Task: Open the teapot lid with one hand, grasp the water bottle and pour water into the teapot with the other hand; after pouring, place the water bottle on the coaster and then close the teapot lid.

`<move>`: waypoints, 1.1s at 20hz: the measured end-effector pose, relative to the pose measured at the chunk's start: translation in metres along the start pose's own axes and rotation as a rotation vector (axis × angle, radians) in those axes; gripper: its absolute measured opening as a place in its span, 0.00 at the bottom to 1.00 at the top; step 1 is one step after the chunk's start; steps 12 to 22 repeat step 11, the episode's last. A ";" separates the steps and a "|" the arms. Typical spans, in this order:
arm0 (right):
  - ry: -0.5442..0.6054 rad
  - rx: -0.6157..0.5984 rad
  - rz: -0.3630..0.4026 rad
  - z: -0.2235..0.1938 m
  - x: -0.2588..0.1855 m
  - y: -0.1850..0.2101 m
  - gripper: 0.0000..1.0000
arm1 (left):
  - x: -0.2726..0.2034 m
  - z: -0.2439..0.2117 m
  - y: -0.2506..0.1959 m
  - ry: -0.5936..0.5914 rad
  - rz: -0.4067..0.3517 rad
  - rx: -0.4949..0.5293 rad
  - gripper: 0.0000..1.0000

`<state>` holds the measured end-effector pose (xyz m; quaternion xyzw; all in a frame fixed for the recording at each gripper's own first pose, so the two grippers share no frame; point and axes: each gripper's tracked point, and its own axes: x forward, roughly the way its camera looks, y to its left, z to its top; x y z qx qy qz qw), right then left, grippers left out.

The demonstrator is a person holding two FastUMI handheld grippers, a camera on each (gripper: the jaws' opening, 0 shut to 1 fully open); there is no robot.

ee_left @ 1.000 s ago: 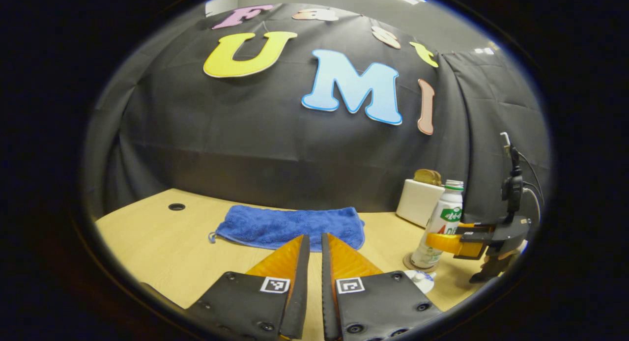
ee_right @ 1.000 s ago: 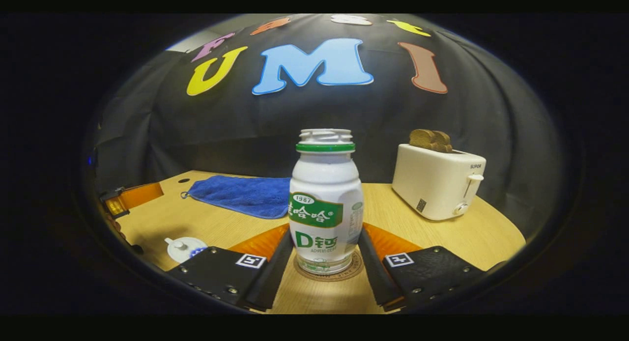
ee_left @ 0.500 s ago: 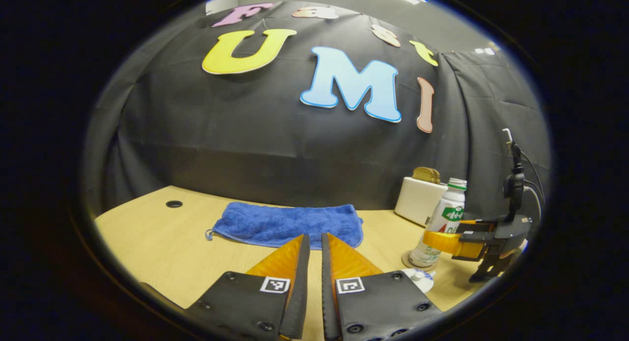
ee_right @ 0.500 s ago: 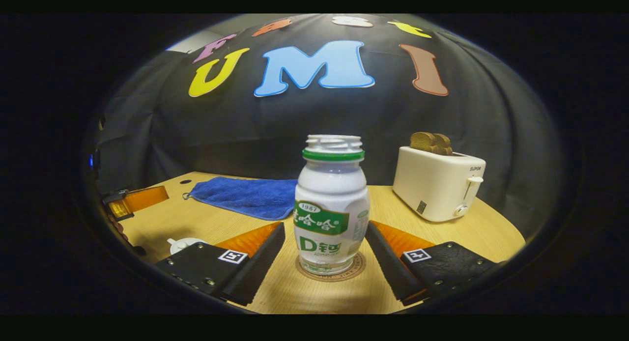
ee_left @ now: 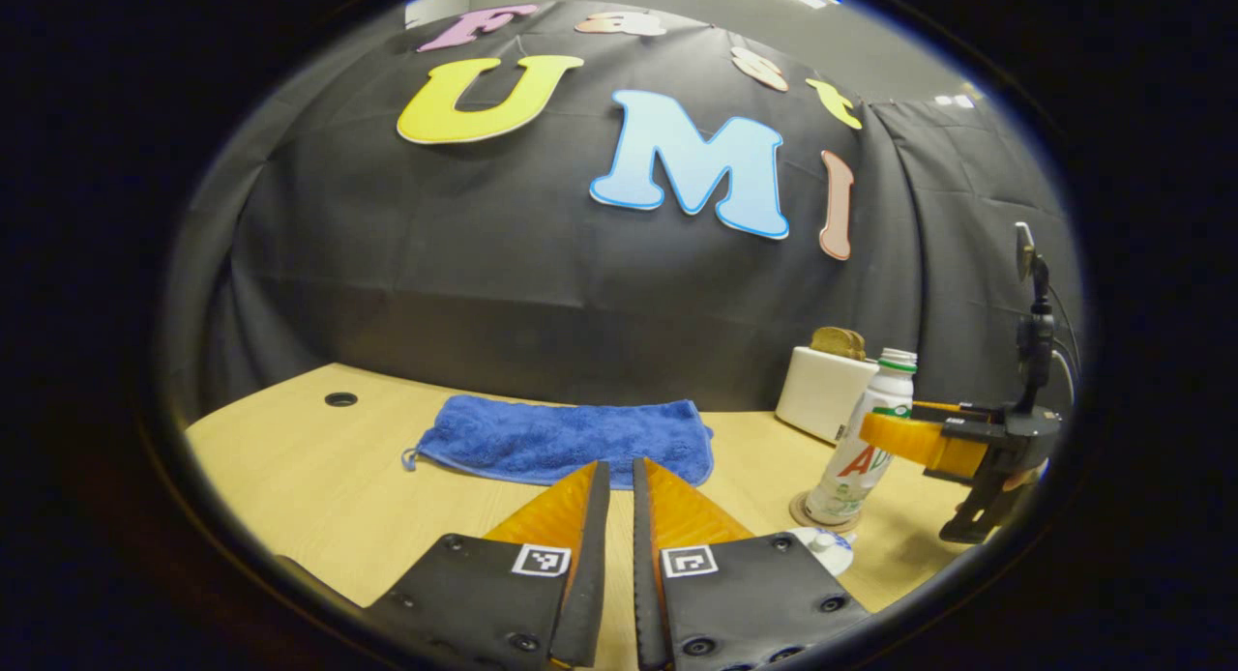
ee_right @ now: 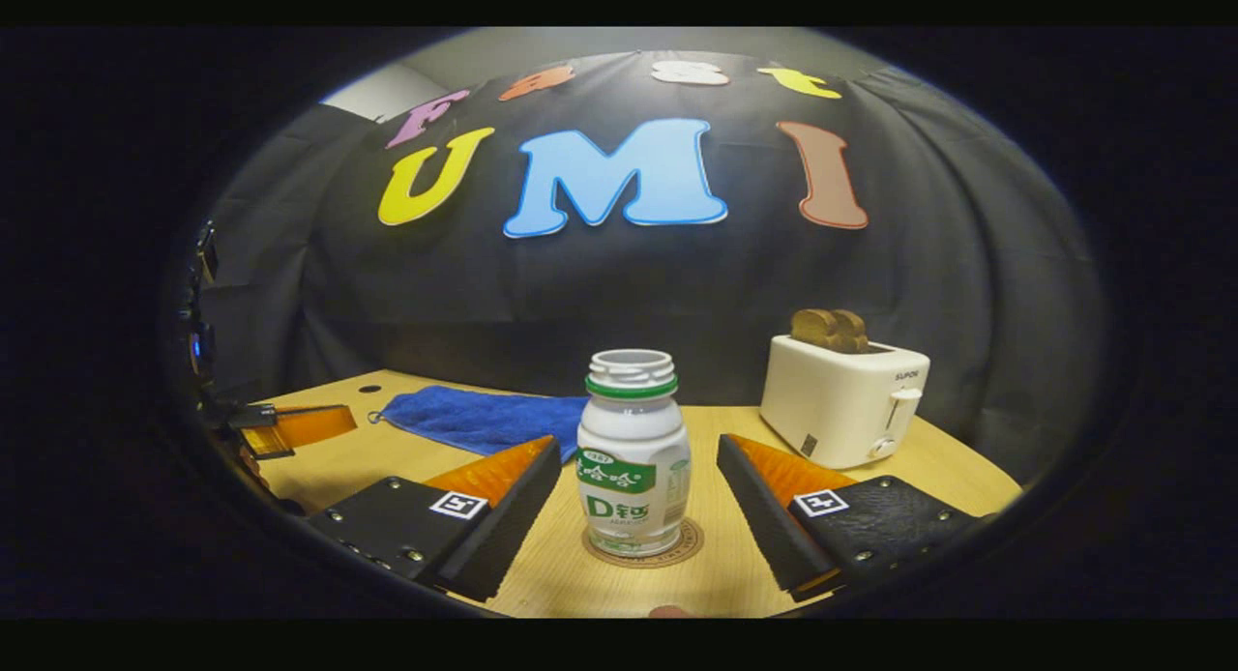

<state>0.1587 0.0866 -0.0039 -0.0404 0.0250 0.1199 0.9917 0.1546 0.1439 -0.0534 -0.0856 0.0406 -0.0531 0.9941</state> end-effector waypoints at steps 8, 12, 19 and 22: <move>-0.061 -0.072 -0.020 0.001 -0.054 0.006 0.99 | -0.010 0.014 -0.009 -0.022 -0.013 0.014 0.18; -0.081 -0.095 -0.042 0.005 -0.079 0.004 0.99 | -0.032 0.022 -0.018 -0.040 -0.002 -0.016 0.20; -0.081 -0.095 -0.042 0.005 -0.079 0.004 0.99 | -0.032 0.022 -0.018 -0.040 -0.002 -0.016 0.20; -0.081 -0.095 -0.042 0.005 -0.079 0.004 0.99 | -0.032 0.022 -0.018 -0.040 -0.002 -0.016 0.20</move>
